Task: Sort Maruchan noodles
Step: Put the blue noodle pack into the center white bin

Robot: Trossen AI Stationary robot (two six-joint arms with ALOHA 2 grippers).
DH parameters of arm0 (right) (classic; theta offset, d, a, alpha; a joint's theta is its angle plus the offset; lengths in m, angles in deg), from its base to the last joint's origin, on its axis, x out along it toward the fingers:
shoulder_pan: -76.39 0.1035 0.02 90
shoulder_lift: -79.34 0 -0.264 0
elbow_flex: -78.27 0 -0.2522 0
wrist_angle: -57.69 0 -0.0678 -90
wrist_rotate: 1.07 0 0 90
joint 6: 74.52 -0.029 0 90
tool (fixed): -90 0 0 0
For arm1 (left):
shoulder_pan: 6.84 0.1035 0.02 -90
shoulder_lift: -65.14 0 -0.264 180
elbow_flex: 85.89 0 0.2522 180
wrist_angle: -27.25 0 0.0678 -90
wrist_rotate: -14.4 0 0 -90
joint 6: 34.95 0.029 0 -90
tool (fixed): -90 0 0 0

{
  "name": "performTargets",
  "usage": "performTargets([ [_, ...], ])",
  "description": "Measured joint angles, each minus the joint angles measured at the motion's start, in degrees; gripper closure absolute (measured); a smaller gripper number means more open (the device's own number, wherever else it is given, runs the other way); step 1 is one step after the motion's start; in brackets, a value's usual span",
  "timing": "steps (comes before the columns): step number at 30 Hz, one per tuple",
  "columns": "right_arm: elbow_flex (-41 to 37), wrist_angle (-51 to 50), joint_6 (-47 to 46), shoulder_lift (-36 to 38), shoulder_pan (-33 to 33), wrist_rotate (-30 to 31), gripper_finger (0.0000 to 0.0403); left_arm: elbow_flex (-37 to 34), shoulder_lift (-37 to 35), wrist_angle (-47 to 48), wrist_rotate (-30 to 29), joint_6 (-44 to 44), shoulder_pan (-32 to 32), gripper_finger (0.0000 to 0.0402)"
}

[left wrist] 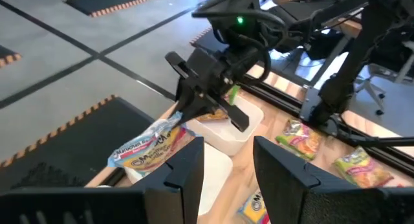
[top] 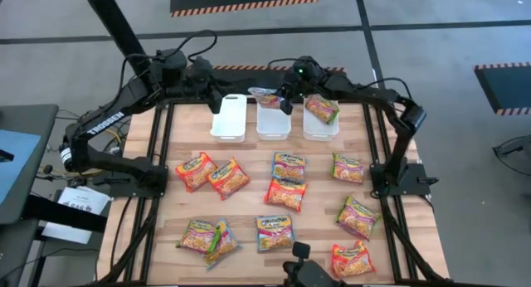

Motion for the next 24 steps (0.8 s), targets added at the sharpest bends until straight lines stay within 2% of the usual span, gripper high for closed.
performTargets([
  [5,1.82,-0.23,1.58,-2.79,0.03,1.06,0.0385,0.0,0.0,-0.02,-2.12,2.02,0.0,0.0281],
  [11,2.14,-0.5,3.43,-3.33,0.14,7.93,0.0355,0.0,0.0,0.04,-1.96,2.5,0.02,0.0281],
  [20,2.14,-1.78,4.21,-3.33,0.17,8.66,0.0344,0.0,0.0,0.09,-1.94,2.5,0.02,0.0281],
  [24,2.14,-2.91,4.03,-3.31,0.53,11.65,0.0343,0.0,0.0,0.09,-1.94,2.5,0.02,0.0281],
])
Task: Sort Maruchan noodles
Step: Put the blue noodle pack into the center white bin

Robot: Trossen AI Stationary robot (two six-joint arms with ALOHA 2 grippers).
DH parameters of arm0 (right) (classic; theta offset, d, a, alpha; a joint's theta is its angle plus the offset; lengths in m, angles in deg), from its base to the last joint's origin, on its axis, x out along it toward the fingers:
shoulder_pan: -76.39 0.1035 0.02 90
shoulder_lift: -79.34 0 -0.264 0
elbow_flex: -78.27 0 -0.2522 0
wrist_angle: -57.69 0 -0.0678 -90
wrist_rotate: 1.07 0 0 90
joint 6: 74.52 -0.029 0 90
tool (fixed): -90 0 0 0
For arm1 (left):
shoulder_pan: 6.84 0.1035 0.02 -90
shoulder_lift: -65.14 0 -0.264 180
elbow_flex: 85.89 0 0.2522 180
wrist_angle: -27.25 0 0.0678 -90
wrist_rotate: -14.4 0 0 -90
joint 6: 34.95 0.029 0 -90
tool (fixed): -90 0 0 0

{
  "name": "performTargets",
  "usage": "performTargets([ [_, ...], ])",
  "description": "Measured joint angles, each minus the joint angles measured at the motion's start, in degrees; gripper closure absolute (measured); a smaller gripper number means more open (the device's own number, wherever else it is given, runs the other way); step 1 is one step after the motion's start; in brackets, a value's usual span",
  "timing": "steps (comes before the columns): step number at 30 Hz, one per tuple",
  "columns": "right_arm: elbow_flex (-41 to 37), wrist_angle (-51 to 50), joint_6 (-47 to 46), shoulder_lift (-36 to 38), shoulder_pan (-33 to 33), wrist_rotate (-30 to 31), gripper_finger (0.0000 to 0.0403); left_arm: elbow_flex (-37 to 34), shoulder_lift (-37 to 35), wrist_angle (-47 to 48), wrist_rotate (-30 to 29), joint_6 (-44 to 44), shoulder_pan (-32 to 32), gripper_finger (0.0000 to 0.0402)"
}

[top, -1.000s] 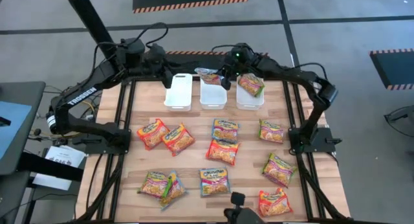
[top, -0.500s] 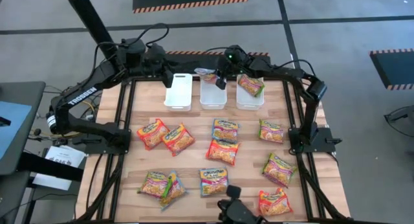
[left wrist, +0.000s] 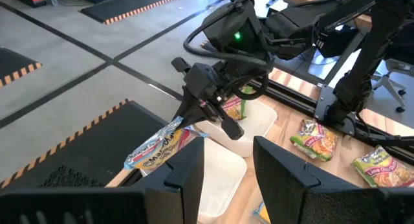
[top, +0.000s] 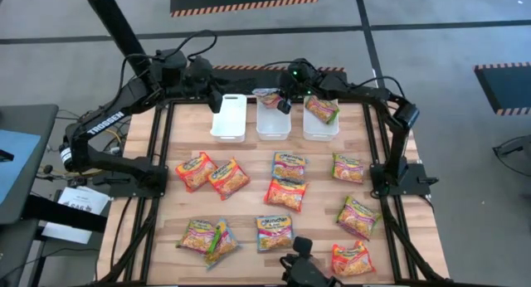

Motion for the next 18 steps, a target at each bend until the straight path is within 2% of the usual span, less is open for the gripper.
performTargets([
  [5,0.0,-2.56,-1.0,0.02,-0.04,0.95,0.0337,0.0,0.02,0.0,0.01,-0.05,0.0,0.0281],
  [11,0.0,-2.5,-4.55,0.02,-0.07,1.29,0.0305,0.0,0.02,0.0,0.02,-0.09,0.0,0.0281],
  [18,0.0,-4.59,-5.37,0.07,0.04,8.57,0.0268,0.0,0.02,0.02,0.02,-0.11,0.0,0.0281],
])
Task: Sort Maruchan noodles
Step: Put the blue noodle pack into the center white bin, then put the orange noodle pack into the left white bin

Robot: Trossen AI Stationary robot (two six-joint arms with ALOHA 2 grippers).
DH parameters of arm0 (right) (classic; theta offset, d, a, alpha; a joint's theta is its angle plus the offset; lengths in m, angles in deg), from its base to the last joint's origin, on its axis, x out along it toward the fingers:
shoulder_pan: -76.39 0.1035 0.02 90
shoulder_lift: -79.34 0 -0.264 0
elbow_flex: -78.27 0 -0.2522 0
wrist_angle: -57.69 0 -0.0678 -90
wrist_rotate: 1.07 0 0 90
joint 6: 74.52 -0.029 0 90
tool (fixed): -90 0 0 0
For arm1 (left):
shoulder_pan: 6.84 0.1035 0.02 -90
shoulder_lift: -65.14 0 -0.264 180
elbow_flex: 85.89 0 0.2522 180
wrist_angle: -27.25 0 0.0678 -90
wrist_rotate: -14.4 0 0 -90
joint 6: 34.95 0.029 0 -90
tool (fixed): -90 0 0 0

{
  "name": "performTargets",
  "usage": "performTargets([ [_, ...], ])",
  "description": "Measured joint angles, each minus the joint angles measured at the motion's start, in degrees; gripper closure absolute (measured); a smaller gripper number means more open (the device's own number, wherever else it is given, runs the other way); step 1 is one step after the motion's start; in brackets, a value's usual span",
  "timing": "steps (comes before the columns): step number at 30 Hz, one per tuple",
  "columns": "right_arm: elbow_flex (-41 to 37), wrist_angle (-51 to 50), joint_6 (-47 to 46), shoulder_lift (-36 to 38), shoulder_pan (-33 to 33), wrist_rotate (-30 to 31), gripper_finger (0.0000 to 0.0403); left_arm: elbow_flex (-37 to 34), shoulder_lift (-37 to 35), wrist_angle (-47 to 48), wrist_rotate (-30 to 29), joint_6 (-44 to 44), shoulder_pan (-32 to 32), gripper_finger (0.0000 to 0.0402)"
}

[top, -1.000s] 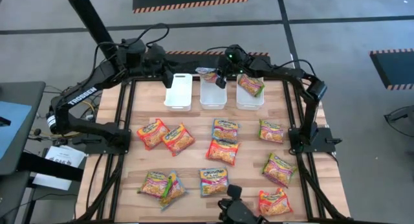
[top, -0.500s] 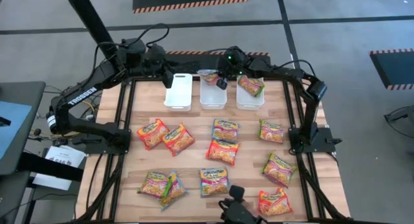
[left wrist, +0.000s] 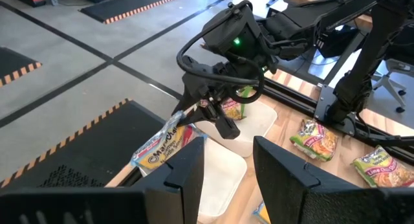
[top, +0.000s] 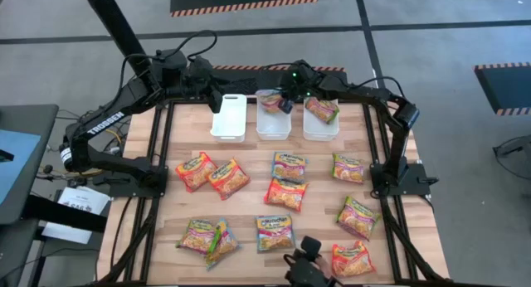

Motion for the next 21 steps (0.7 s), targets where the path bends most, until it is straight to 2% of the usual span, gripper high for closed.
performTargets([
  [9,-0.02,-1.25,-1.99,0.0,0.8,0.05,0.0267,0.0,0.0,0.05,0.0,1.39,0.0,0.0281],
  [15,-0.02,-0.2,-1.67,0.0,1.9,6.17,0.0261,0.0,0.0,0.04,-0.67,2.38,0.0,0.0281],
  [21,-0.02,-0.2,-1.55,0.0,1.88,7.67,0.0239,0.0,0.0,0.14,-1.14,2.54,0.0,0.0281],
])
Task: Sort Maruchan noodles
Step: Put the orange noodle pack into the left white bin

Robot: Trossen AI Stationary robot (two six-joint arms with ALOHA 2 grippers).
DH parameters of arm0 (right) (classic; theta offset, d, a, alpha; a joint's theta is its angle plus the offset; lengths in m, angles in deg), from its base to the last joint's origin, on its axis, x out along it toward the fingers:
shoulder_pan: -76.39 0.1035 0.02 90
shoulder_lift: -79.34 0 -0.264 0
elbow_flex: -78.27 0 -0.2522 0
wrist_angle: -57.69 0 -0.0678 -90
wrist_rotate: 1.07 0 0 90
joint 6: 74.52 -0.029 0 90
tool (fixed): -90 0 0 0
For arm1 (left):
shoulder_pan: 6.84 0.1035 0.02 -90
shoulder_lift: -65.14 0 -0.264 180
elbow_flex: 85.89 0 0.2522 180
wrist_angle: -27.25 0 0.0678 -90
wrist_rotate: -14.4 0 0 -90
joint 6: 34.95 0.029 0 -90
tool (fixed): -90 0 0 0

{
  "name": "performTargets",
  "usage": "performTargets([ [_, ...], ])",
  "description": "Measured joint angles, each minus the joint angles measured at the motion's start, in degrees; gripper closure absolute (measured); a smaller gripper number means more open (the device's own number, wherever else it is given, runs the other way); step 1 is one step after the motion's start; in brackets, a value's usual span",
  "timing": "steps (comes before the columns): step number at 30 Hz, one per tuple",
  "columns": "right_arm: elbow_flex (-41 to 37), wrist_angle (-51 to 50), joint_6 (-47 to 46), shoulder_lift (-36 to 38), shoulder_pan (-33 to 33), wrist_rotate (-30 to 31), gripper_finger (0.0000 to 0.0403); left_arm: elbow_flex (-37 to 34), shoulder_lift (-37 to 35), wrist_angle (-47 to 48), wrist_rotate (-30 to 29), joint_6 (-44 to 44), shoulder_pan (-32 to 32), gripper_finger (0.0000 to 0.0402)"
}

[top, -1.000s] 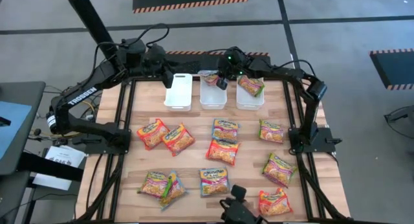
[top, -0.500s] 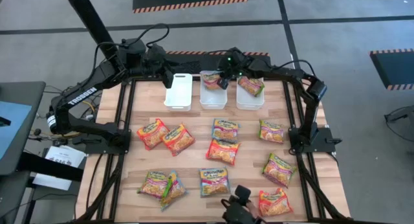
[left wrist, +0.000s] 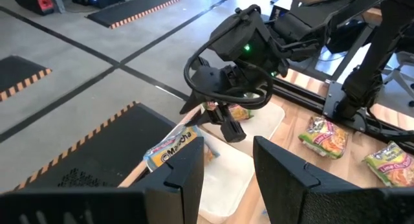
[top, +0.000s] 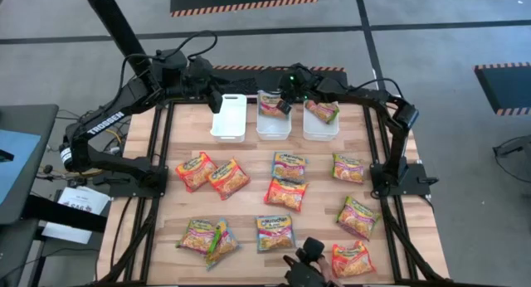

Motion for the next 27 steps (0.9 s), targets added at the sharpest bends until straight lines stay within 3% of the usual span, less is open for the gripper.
performTargets([
  [15,15.38,-16.43,0.49,0.26,1.61,-0.17,0.023,-0.02,0.02,3.45,-1.83,-0.77,0.0,0.0281],
  [27,25.74,-39.38,5.82,0.28,5.35,-0.61,0.023,-0.02,-0.09,12.81,4.42,-6.54,-0.02,0.0281],
])
